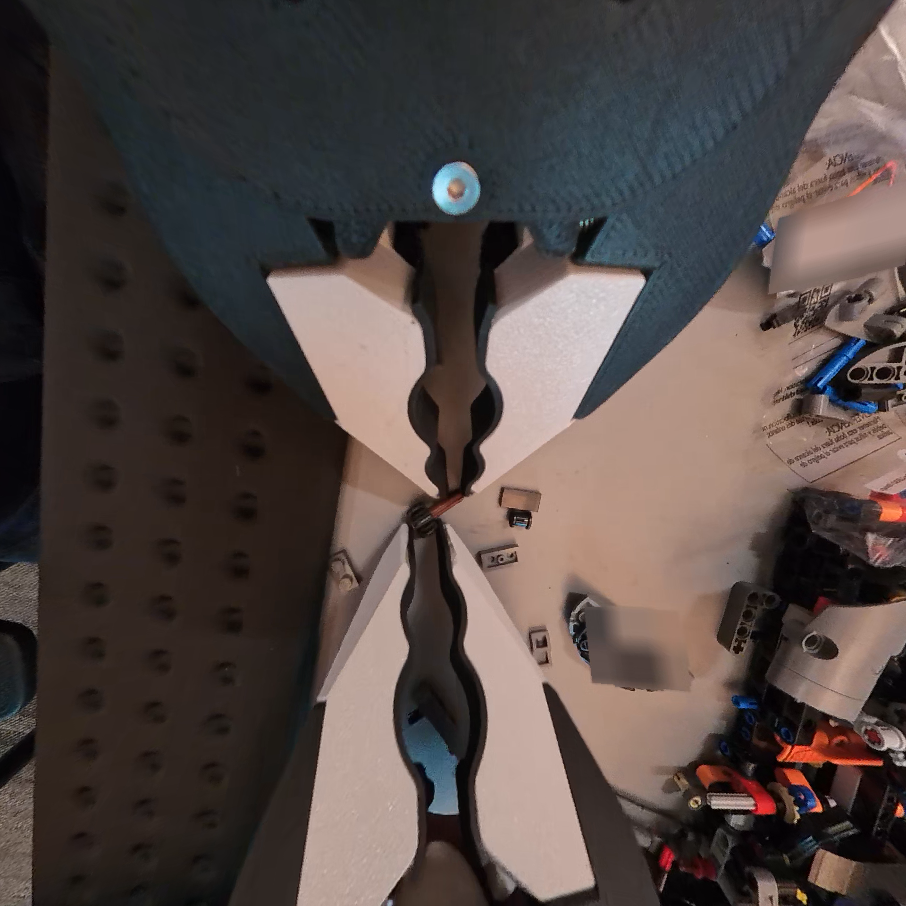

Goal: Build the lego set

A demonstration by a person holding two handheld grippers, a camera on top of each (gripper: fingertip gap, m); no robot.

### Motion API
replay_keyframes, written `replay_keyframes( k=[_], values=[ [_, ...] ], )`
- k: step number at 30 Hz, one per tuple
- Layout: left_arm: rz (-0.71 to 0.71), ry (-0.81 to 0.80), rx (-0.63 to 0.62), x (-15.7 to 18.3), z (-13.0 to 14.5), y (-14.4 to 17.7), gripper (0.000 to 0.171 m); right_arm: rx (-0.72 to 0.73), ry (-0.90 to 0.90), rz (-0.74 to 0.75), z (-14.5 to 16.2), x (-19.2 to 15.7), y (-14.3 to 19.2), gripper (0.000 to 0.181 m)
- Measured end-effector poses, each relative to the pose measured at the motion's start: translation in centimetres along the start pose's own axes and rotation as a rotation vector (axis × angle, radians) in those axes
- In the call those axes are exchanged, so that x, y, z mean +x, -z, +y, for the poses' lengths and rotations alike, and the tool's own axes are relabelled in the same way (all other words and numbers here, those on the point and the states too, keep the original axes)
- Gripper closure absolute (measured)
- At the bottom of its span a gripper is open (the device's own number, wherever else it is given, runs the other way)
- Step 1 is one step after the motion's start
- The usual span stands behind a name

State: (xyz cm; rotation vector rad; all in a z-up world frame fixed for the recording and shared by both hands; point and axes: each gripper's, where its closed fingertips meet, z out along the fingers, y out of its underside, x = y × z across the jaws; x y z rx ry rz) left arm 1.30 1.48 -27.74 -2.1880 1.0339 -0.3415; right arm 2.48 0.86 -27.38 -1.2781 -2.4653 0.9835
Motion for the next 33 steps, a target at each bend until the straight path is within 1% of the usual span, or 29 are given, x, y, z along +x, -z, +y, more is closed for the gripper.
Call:
replay_keyframes(
  k=[5,9,10,13,15,16,18,22,24,25,26,33],
  values=[
    [0.057,0.045,0.045,0.3,-0.4,0.6,0.157,0.010,-0.017,-0.014,-0.1,-0.1,-0.1,0.165],
    [0.065,0.033,0.020,0.6,-0.1,0.4,0.150,0.001,-0.008,-0.009,-0.1,-0.2,-0.3,0.169],
    [0.043,0.038,0.022,0.2,-0.2,0.5,0.151,-0.004,-0.004,0.003,0.0,0.0,-0.3,0.171],
    [0.037,0.054,0.041,0.0,-0.4,0.9,0.155,-0.008,-0.013,0.012,0.1,0.2,-0.1,0.173],
    [0.031,0.047,0.054,-0.1,-0.6,1.1,0.157,-0.010,-0.021,0.037,0.1,0.6,0.0,0.171],
    [0.037,0.053,0.051,0.0,-0.5,1.1,0.156,-0.011,-0.035,0.054,0.1,0.9,0.0,0.169],
    [0.034,0.063,0.005,-0.1,0.2,0.6,0.155,-0.005,-0.060,0.065,-0.1,1.1,0.0,0.172],
    [0.034,0.055,-0.003,-0.1,0.3,0.3,0.157,-0.006,-0.055,0.069,-0.5,0.8,-0.5,0.162],
    [0.045,0.066,0.002,-0.1,0.2,0.4,0.157,-0.006,-0.042,0.075,-0.5,0.8,-0.4,0.161],
    [0.046,0.066,0.002,0.0,0.2,0.4,0.157,-0.003,-0.036,0.070,-0.6,0.7,-0.4,0.157],
    [0.046,0.066,0.003,-0.1,0.2,0.3,0.157,-0.002,-0.034,0.066,-0.6,0.6,-0.4,0.160],
    [0.055,0.066,0.010,0.0,0.3,0.4,0.156,0.020,-0.031,0.060,-0.7,0.7,0.1,0.154]
  ],
)
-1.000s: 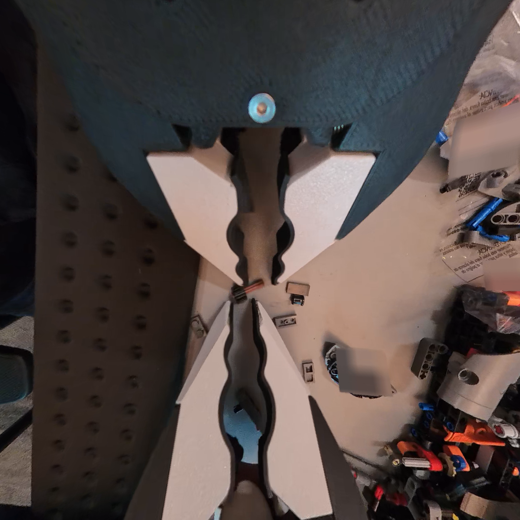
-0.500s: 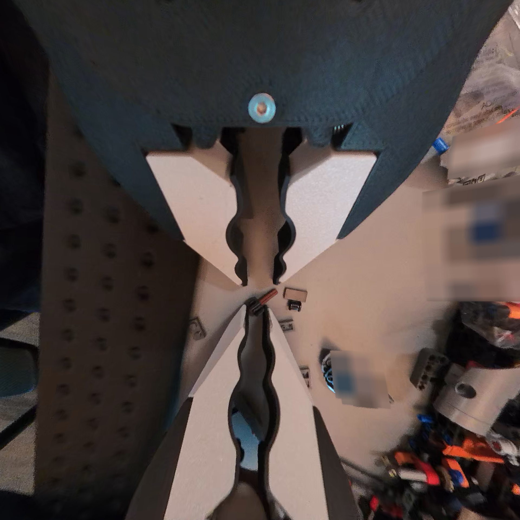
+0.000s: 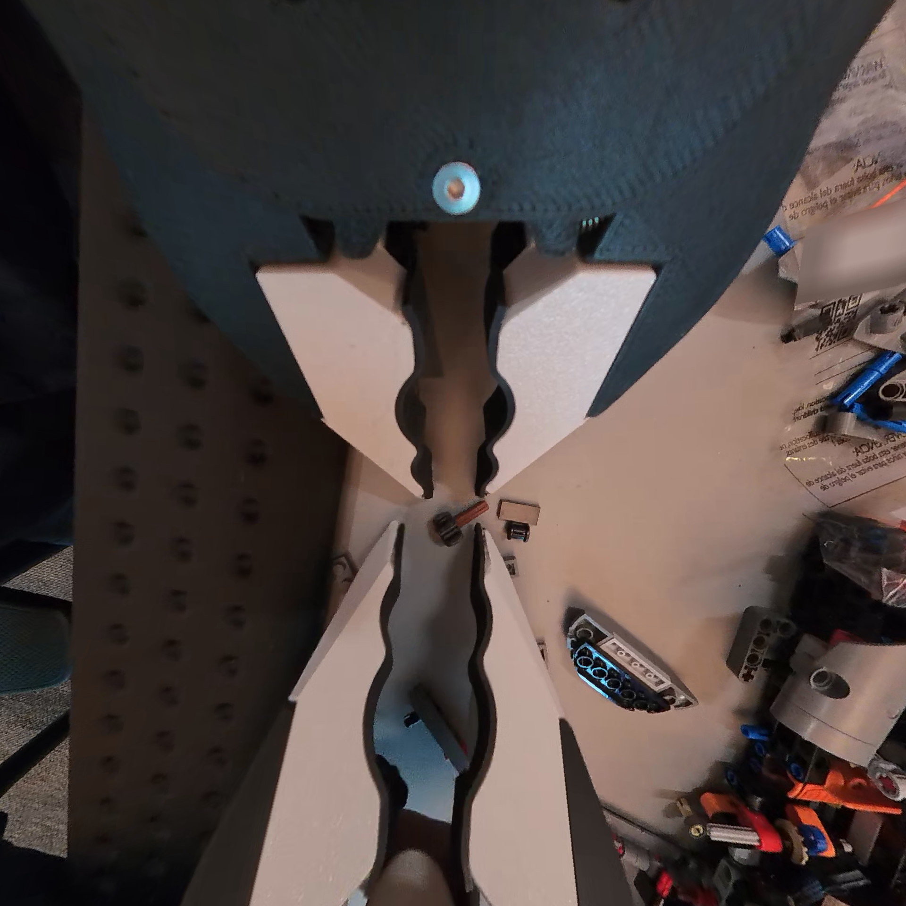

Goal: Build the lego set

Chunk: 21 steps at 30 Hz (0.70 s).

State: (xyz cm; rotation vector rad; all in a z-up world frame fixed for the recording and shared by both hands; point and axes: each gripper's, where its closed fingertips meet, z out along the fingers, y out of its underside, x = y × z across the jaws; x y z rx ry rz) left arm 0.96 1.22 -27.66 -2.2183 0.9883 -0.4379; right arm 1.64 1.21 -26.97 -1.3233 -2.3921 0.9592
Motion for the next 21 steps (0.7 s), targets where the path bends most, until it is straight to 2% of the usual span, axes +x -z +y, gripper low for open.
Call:
replay_keyframes(
  k=[12,21],
  values=[
    [0.020,-0.009,0.005,0.34,-0.03,-0.01,0.148,0.002,0.014,-0.007,0.46,0.56,-0.20,0.153],
    [0.002,-0.020,0.003,0.23,-0.16,-0.17,0.150,-0.010,0.047,-0.025,0.67,-0.08,0.32,0.156]
  ],
)
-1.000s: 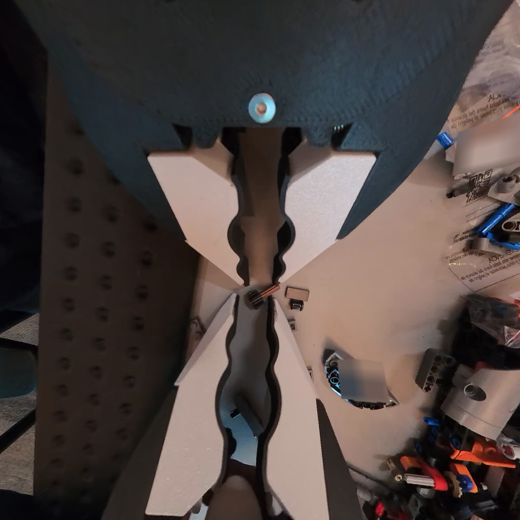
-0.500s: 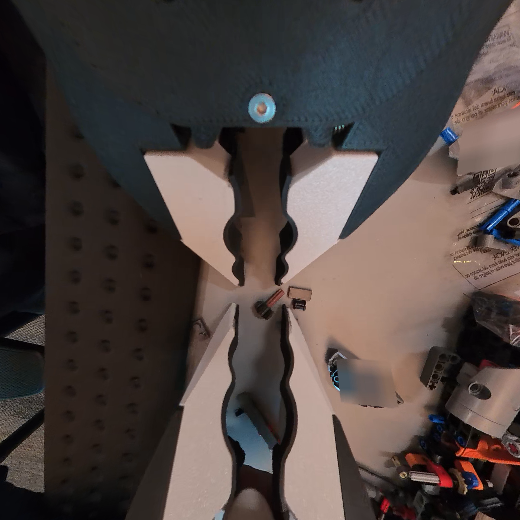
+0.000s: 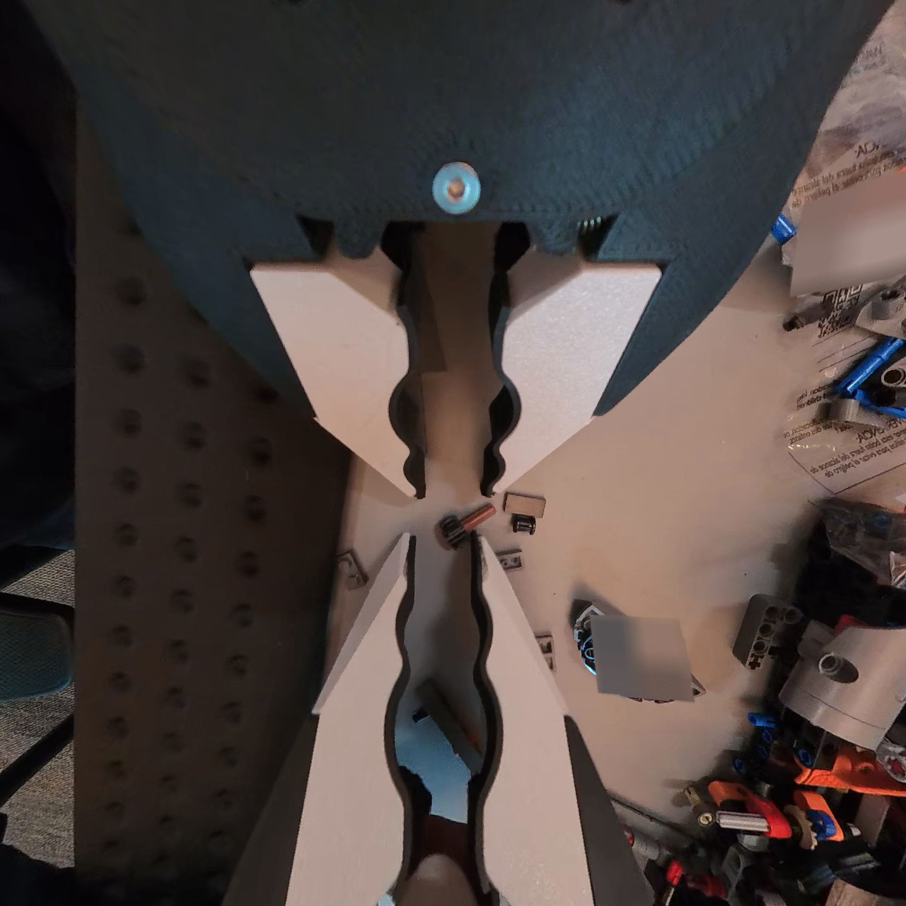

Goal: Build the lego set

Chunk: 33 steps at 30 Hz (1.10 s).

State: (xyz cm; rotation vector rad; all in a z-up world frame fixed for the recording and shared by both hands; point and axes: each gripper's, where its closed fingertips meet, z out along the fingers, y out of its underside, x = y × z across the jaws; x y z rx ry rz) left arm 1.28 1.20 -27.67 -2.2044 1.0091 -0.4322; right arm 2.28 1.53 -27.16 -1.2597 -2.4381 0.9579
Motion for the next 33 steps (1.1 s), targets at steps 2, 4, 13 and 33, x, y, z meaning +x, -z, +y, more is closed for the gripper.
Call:
replay_keyframes(
  k=[2,4,13,33],
  values=[
    [-0.006,-0.005,-0.001,0.0,-0.1,-0.1,0.151,0.001,-0.008,-0.004,0.0,0.0,0.2,0.160],
    [-0.006,-0.008,-0.001,0.0,-0.2,-0.2,0.151,0.000,-0.015,-0.024,0.0,-0.4,0.0,0.165],
    [-0.003,-0.025,-0.002,0.2,-0.3,-0.3,0.150,-0.005,-0.051,0.018,0.1,0.5,0.0,0.158],
    [0.027,-0.056,-0.012,0.3,-0.5,-0.6,0.159,-0.002,-0.025,0.020,-0.1,0.5,-0.5,0.163]
  ],
)
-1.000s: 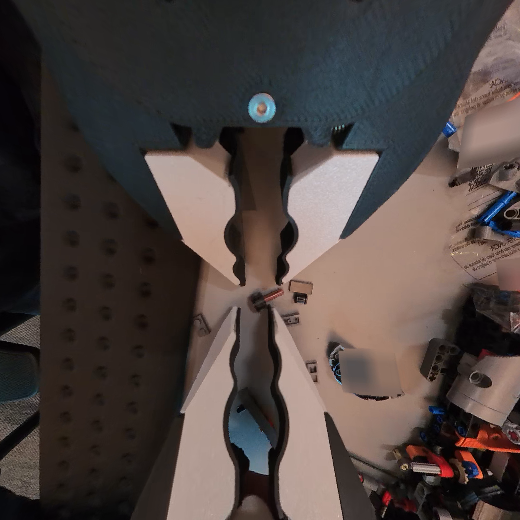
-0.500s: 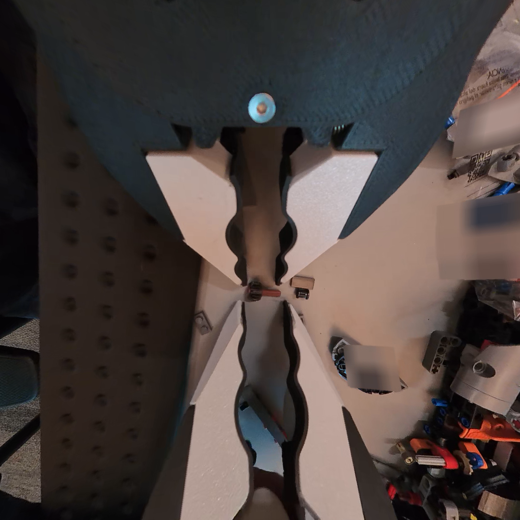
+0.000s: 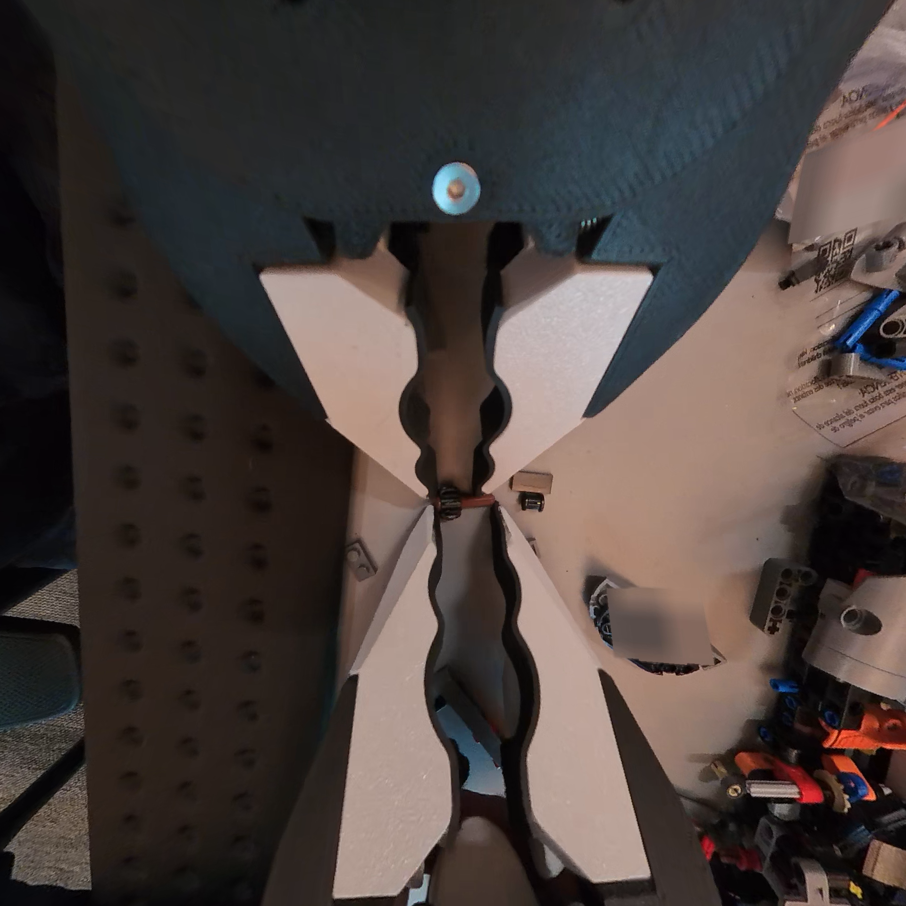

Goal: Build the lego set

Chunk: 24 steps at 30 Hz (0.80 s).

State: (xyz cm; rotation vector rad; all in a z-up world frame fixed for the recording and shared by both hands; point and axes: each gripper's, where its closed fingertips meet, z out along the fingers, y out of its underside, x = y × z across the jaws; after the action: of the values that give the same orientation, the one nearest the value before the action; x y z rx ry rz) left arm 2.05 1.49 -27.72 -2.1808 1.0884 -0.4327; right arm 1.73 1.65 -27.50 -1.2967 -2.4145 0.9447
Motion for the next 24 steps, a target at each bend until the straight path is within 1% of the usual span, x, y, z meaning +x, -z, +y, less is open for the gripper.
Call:
replay_keyframes(
  k=[1,2,9,18,20,24],
  values=[
    [0.005,-0.004,-0.001,0.00,0.02,0.01,0.159,0.001,0.004,0.000,-0.01,0.02,-0.01,0.158],
    [0.012,-0.005,-0.002,0.00,0.03,0.02,0.159,0.001,0.008,-0.001,-0.02,0.02,-0.01,0.163],
    [0.052,-0.024,-0.010,-0.11,0.08,0.09,0.160,-0.002,0.042,-0.017,-0.05,0.04,-0.07,0.158],
    [0.087,-0.070,-0.043,-0.26,0.11,0.10,0.166,-0.008,0.061,-0.032,-0.04,0.24,-0.10,0.163],
    [0.106,-0.059,-0.038,-0.28,0.08,0.10,0.166,-0.017,0.069,-0.033,-0.04,0.15,-0.12,0.168],
    [0.140,-0.044,-0.027,-0.30,0.07,0.12,0.166,-0.023,0.075,-0.045,0.03,-0.02,-0.12,0.170]
  ],
)
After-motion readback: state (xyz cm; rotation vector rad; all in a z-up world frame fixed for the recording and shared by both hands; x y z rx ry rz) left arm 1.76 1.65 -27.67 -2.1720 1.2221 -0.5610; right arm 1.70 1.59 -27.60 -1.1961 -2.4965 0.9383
